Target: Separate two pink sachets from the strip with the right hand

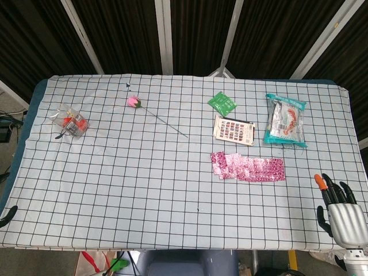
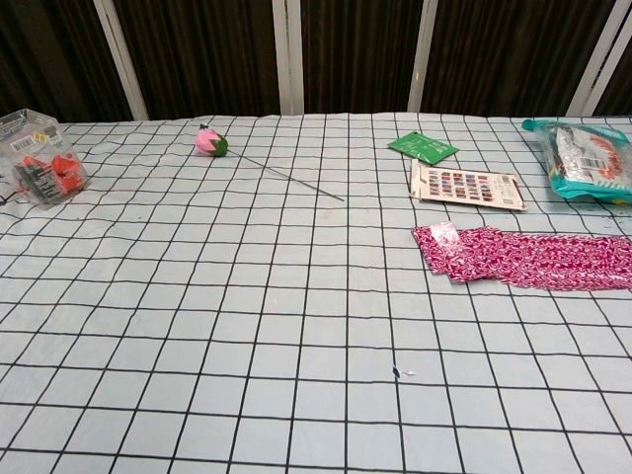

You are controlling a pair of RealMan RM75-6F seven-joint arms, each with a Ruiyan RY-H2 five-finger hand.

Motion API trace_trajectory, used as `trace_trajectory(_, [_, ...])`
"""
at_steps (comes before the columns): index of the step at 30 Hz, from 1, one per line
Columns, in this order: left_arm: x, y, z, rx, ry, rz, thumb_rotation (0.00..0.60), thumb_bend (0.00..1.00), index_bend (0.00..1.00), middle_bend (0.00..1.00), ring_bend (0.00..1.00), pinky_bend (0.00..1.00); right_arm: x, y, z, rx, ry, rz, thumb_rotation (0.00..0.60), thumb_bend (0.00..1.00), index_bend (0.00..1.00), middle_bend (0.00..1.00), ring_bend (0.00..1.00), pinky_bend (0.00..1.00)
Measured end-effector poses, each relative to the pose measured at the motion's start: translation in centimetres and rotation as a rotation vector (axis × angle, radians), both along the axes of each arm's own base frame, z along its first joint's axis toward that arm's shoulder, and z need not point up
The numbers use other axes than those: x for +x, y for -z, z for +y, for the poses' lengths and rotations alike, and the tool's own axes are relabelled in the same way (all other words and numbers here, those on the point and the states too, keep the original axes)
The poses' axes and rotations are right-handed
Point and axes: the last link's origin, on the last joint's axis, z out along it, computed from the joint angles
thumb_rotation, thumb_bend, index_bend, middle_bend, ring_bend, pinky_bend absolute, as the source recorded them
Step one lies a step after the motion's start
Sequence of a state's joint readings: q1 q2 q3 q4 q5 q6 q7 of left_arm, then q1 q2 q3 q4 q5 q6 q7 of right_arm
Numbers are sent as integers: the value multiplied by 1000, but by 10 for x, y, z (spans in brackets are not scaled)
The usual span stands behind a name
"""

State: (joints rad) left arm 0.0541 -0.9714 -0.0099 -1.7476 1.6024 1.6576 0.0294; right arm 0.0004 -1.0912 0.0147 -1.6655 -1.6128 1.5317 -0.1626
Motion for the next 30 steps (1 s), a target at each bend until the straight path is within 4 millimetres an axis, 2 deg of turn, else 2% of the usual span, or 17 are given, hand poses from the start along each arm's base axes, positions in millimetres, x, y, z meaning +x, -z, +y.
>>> trace_trajectory(7, [-1, -1, 1, 2, -7, -4, 600, 379, 182, 46, 0, 119, 20, 17, -30, 93, -55, 35, 600, 640, 0, 116, 239, 190])
trace_trajectory(11, [-2, -3, 0, 9, -6, -7, 600, 378, 182, 46, 0, 119, 34, 30, -51, 157, -71, 51, 600, 640, 0, 165, 282, 231])
trace_trajectory(17, [-3, -4, 1, 11, -12, -9, 600, 379, 182, 46, 0, 119, 56, 58, -86, 240, -71, 56, 600, 640, 0, 327, 401, 295])
trace_trajectory(21, [-4, -3, 3, 10, -13, -7, 600, 379, 182, 46, 0, 119, 72, 84, -105, 294, -78, 59, 600, 640, 18, 426, 496, 374])
trace_trajectory(26, [-5, -3, 6, 11, -18, -5, 600, 379, 182, 46, 0, 119, 86, 111, -116, 333, -90, 69, 600, 640, 66, 596, 646, 583])
trace_trajectory(30, [-5, -2, 8, 8, -19, 0, 600, 379, 182, 46, 0, 119, 98, 131, -122, 357, -107, 76, 600, 655, 91, 713, 745, 636])
